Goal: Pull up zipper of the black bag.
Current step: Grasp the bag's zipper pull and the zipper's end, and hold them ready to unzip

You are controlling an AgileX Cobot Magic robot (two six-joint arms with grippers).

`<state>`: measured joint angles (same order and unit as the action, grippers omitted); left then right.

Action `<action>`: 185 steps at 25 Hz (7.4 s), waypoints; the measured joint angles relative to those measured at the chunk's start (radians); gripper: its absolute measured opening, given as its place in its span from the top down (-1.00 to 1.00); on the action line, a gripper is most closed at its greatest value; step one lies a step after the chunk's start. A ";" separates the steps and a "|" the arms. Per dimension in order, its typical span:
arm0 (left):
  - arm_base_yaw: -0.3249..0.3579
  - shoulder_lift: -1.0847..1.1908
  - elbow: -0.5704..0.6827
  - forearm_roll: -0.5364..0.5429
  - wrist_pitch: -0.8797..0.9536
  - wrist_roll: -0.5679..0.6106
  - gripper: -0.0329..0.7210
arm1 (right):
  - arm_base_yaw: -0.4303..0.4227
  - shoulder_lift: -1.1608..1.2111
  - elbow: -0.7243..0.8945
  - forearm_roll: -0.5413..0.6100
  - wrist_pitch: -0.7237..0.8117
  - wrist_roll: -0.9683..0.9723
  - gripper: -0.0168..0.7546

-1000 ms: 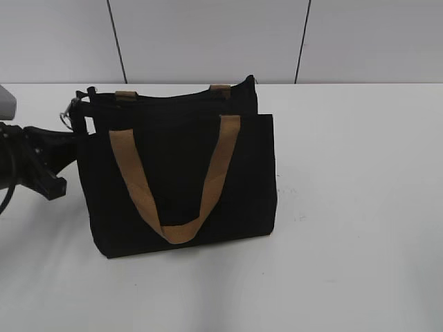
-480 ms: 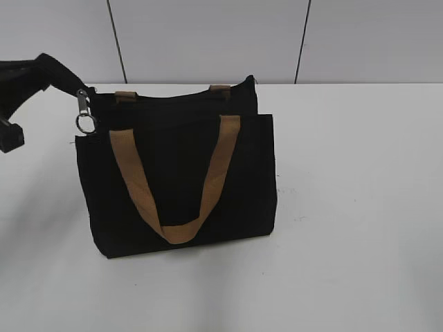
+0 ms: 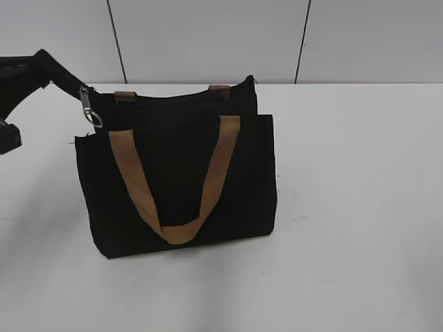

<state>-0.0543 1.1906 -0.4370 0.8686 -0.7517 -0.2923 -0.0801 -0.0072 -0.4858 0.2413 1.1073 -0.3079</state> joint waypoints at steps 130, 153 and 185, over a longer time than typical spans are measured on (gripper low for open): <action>-0.040 0.000 0.000 -0.112 -0.132 -0.002 0.89 | 0.817 1.817 -0.732 1.319 -0.810 -1.465 0.73; -0.039 0.000 0.000 -0.151 -0.020 -0.002 0.89 | 0.817 1.756 -0.732 1.314 -0.817 -1.437 0.96; -0.039 0.000 0.000 -0.133 -0.054 -0.002 0.89 | 0.817 1.861 -0.735 1.347 -0.816 -1.385 0.87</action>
<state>-0.0931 1.1906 -0.4370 0.7355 -0.8054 -0.2944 0.7373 1.8535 -1.2204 1.5888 0.2917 -1.6930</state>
